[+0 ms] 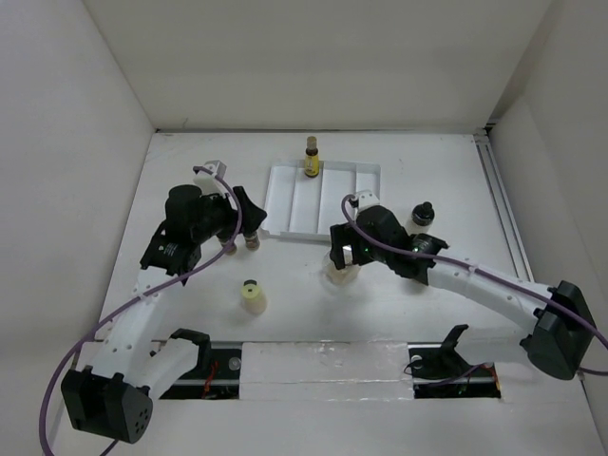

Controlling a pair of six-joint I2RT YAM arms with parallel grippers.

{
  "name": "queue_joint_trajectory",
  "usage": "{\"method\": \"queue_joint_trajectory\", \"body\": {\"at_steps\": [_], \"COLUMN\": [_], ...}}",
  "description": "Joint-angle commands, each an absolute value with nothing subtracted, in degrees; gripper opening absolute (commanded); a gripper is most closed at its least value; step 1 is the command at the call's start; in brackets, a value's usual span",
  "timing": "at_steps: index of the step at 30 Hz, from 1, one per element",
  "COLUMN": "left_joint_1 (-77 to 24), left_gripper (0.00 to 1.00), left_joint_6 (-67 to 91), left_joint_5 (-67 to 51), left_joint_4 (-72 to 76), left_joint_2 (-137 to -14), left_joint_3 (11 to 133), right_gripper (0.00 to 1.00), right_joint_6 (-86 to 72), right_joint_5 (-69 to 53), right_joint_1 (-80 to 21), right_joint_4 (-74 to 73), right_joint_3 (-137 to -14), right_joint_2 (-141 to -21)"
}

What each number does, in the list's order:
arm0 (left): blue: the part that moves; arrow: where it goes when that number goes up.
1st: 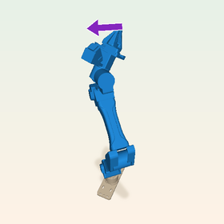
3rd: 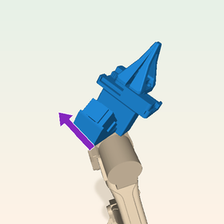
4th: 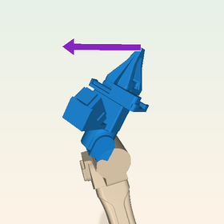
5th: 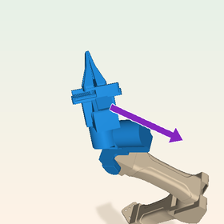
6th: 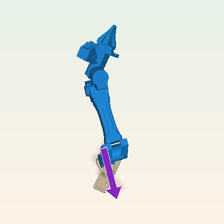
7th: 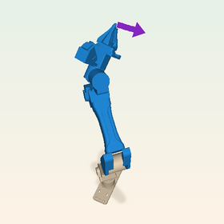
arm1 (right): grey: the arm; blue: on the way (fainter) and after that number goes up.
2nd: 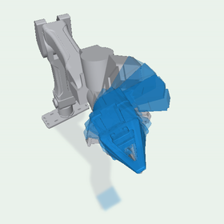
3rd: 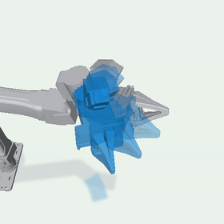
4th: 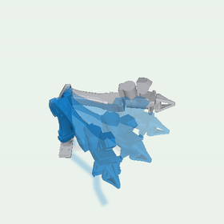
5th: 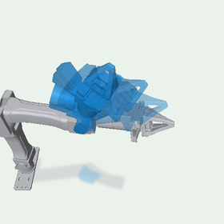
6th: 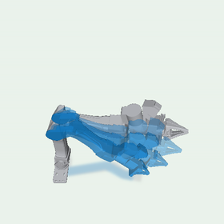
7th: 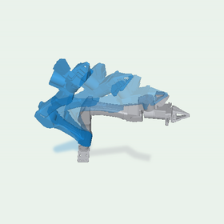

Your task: Organize the condiment bottles

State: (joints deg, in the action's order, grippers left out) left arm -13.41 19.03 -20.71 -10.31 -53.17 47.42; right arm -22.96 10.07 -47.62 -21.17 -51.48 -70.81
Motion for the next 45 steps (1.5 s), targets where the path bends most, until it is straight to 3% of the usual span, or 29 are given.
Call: {"method": "queue_joint_trajectory", "body": {"at_steps": [1,10,13,16,18,24,32,45], "left_joint_1": [-13.3,-13.3,-13.3,-13.3,-13.3,-13.3,-13.3,-13.3], "left_gripper": [0.70,0.70,0.70,0.70,0.70,0.70,0.70,0.70], "left_joint_6": [17.8,18.3,18.3,18.3,18.3,18.3,18.8,18.8], "left_joint_5": [-19.7,-21.4,-22.0,-22.5,-22.5,-22.5,-22.5,-22.5], "left_joint_4": [-9.9,-8.6,-8.6,-8.6,-8.6,-8.6,-8.1,-7.6], "left_joint_2": [-51.8,-51.1,-51.1,-51.1,-50.5,-50.5,-50.5,-49.0], "left_joint_3": [50.1,49.6,49.6,49.6,49.6,49.6,49.6,49.0], "right_gripper": [0.99,0.96,0.85,0.85,0.76,0.66,0.67,0.70], "right_joint_6": [-24.8,-24.3,-23.6,-20.0,-18.6,-18.0,-18.8,-7.0], "right_joint_5": [12.6,15.1,17.2,17.8,17.1,16.4,17.5,5.5], "right_joint_1": [-48.2,-49.4,-50.7,-52.3,-53.4,-55.9,-53.2,-32.8], "right_joint_4": [-21.7,-19.5,-20.0,-18.5,-17.9,-18.5,-13.6,-1.9], "right_joint_3": [-52.6,-55.5,-56.6,-56.6,-56.1,-56.1,-61.9,-83.0], "right_joint_2": [-73.5,-79.3,-80.5,-80.5,-80.5,-78.0,-70.8,-96.8]}}
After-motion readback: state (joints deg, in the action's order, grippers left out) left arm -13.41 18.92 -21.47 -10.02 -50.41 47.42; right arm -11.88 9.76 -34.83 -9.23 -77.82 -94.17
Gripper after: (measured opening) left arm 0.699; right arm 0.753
